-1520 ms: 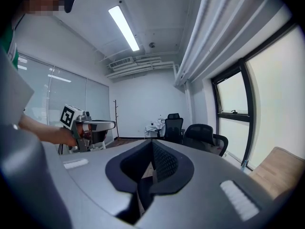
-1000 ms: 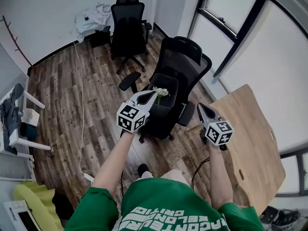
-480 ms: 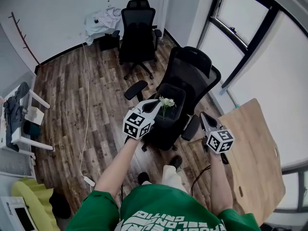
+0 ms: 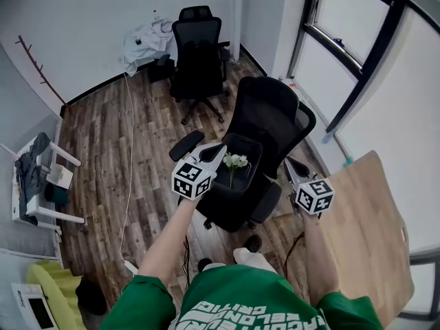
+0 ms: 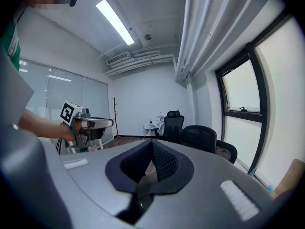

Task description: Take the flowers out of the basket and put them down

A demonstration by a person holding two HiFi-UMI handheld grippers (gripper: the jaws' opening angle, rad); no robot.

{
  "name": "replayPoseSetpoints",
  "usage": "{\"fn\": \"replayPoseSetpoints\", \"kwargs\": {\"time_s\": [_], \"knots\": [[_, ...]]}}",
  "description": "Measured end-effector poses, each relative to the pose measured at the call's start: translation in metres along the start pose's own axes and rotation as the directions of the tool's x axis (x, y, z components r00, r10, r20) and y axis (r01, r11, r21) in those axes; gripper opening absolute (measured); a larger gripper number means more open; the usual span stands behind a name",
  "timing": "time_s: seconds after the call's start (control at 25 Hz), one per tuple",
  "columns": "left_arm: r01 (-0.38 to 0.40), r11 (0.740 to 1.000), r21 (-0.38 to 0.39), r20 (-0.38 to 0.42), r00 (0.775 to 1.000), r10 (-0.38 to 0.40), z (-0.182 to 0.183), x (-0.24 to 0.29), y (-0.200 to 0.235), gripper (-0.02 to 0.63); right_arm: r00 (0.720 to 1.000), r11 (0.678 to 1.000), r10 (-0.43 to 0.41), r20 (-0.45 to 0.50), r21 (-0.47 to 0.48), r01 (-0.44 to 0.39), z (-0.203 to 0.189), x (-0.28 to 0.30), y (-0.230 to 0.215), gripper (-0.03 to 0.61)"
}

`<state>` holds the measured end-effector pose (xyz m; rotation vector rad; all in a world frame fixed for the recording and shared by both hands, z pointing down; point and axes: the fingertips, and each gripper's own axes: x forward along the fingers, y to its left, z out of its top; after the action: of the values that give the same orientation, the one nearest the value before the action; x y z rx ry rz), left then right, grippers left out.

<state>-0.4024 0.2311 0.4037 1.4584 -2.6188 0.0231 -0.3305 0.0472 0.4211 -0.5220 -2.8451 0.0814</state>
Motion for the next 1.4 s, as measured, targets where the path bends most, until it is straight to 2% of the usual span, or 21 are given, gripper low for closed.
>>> {"fn": "replayPoseSetpoints", "kwargs": {"time_s": [0.24,0.36,0.48,1.04,1.4], "knots": [[-0.026,1.000,-0.002,-0.023,0.999,0.026,0.001,0.046,-0.004,0.017,1.000,1.000,0.020,0.000,0.018,-0.020,0.001,0.007,-0.055,0.006],[-0.017,0.999,-0.027,-0.039,0.999,0.016,-0.005,0.062,-0.010,0.017,0.999,0.999,0.032,-0.002,0.016,-0.031,0.002,0.006,-0.070,0.006],[0.001,1.000,-0.019,-0.073,0.997,-0.003,-0.012,0.077,-0.020,0.017,1.000,0.999,0.027,0.002,0.024,-0.027,0.002,0.000,-0.086,0.006],[0.069,0.998,-0.005,-0.144,0.987,-0.069,-0.014,0.129,-0.041,0.018,1.000,0.998,-0.021,0.023,0.060,0.020,-0.002,-0.018,-0.134,0.006],[0.062,0.997,-0.042,-0.163,0.984,-0.068,-0.026,0.144,-0.038,0.018,1.000,0.997,-0.022,0.008,0.070,0.021,-0.005,-0.013,-0.151,0.006]]}}
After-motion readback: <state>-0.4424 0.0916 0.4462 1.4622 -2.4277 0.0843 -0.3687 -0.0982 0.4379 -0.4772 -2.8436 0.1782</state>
